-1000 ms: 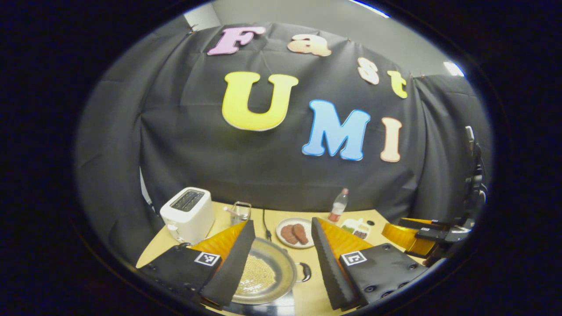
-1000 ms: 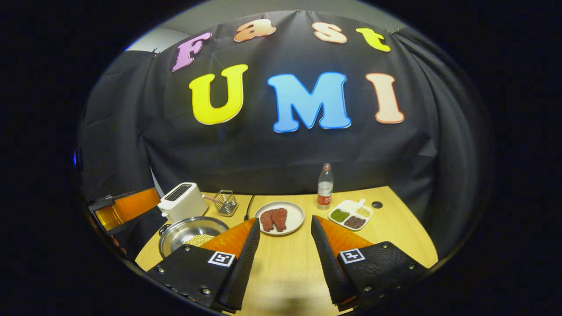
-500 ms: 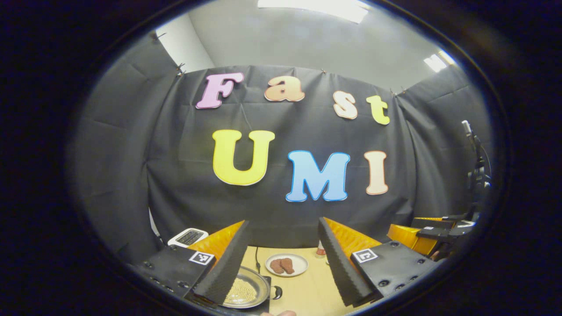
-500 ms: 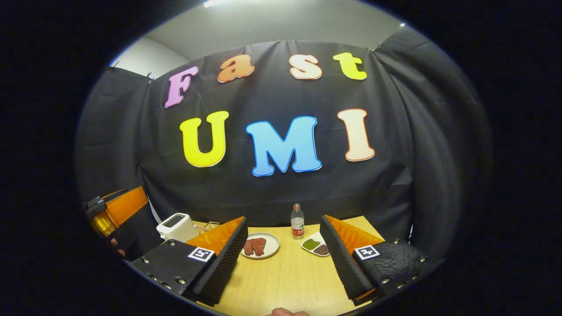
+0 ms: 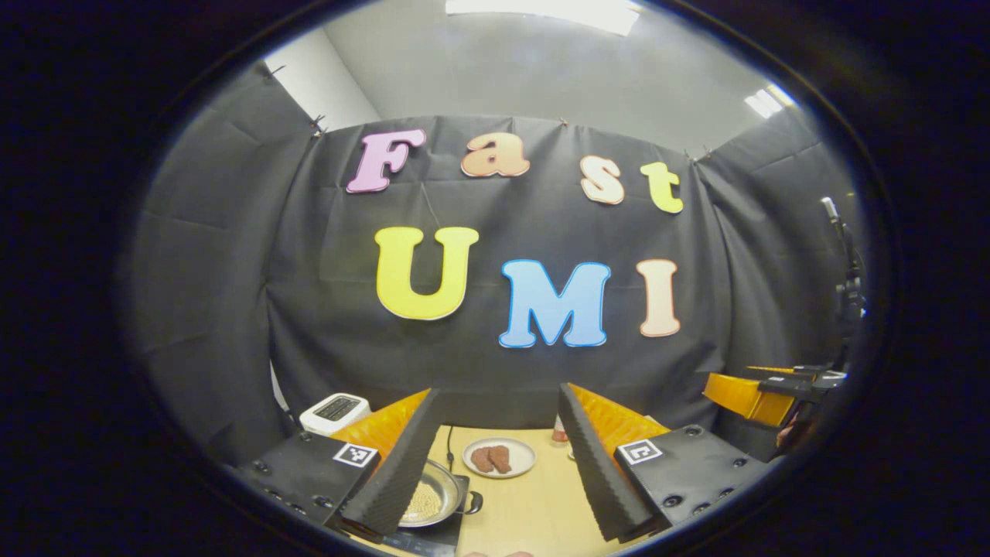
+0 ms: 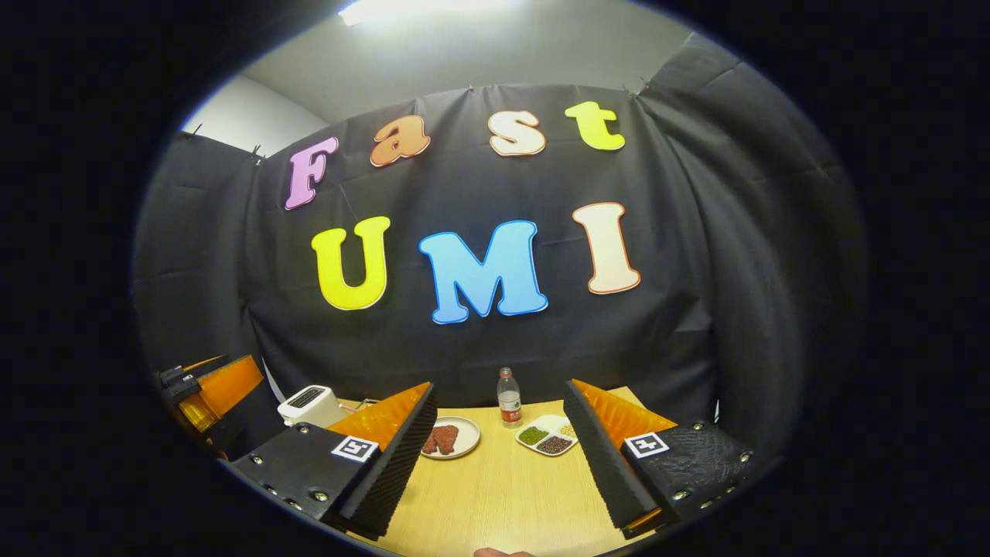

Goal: First push the handle of the pot to place it horizontally, then grasp the pot with both hands and set it on the induction cooktop.

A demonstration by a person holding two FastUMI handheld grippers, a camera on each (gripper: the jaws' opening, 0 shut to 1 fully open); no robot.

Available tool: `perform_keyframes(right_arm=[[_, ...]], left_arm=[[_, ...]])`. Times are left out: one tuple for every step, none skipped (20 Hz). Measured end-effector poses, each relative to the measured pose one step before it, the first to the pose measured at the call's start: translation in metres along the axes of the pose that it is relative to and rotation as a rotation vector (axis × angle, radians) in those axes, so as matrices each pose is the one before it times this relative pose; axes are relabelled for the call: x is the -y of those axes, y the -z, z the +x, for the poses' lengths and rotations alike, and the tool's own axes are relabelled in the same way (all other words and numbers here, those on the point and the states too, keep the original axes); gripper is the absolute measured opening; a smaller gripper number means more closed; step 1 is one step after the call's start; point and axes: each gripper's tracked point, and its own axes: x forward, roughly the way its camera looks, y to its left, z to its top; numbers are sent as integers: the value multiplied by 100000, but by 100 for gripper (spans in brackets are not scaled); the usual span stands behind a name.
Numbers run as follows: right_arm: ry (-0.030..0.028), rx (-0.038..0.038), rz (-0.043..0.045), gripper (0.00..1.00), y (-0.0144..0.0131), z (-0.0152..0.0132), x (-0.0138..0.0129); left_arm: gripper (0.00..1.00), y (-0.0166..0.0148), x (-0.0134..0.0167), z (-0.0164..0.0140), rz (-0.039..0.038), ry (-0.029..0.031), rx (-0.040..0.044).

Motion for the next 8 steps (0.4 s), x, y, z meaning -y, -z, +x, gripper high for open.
perform_keyframes(right_arm=[[1512, 697, -37, 100, -237, -147, 188], [1295, 66, 61, 100, -135, -155, 34], [484, 602, -47, 100, -157, -232, -249], [598, 923, -71, 100, -211, -110, -147], [240, 488, 172, 100, -115, -198, -313], [834, 195, 345, 100, 15, -162, -152], [633, 259, 656, 100, -18, -158, -157], [555, 626, 263, 100, -183, -68, -144]], left_arm=[[97, -208, -47, 100, -114, 948, 173], [97, 58, -222, -36, -97, 712, -565], [97, -190, -292, -103, 444, 364, 803], [95, -364, -537, 194, 367, 65, 815], [97, -151, -241, 144, -243, 538, 224], [99, 252, -1, -98, -661, 1184, -328], [99, 95, -133, 90, -526, 895, -227], [97, 198, -399, 190, -307, 848, -156]])
